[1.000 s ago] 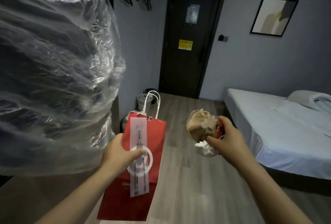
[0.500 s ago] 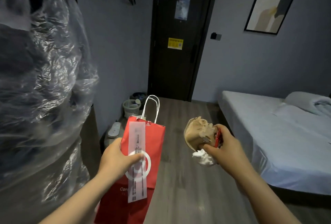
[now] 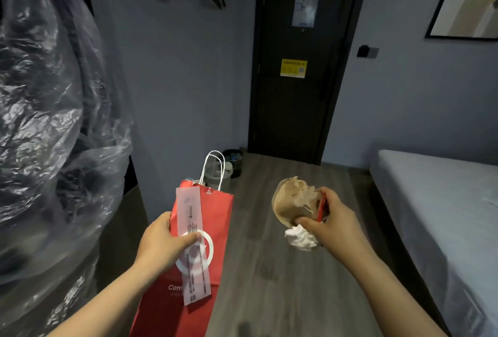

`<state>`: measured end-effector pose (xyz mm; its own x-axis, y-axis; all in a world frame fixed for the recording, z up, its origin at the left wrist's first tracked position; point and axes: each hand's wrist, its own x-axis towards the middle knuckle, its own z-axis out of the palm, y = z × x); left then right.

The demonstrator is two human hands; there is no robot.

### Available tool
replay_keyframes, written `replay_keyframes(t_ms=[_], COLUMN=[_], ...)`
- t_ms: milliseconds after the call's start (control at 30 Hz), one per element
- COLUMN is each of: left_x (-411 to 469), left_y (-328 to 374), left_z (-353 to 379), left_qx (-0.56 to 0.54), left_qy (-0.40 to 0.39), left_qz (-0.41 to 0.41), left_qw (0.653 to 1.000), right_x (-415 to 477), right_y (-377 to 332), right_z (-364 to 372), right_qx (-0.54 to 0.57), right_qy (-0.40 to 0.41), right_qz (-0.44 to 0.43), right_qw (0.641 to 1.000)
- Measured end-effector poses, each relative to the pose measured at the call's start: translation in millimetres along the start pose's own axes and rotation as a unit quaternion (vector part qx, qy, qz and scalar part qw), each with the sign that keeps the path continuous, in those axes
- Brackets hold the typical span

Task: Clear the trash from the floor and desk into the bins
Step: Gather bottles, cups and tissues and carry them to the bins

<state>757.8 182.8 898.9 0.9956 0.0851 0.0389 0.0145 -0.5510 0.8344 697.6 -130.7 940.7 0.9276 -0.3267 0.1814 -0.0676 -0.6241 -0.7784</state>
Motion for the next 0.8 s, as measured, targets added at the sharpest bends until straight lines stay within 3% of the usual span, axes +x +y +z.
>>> replay_keyframes(t_ms=[467, 800], left_x=[302.3, 488.1], left_y=[1.4, 21.4], left_z=[65.8, 147.3], left_qx=[-0.008, -0.006], left_qy=[-0.009, -0.004], left_qz=[-0.033, -0.056], left_qw=[0.999, 0.998], right_x=[287.6, 482.7], right_y=[21.8, 78.8], right_z=[100.8, 156.0], right_qx=[-0.038, -0.035], right_qy=[-0.016, -0.049], right_qz=[0.022, 0.039], right_qw=[0.999, 0.997])
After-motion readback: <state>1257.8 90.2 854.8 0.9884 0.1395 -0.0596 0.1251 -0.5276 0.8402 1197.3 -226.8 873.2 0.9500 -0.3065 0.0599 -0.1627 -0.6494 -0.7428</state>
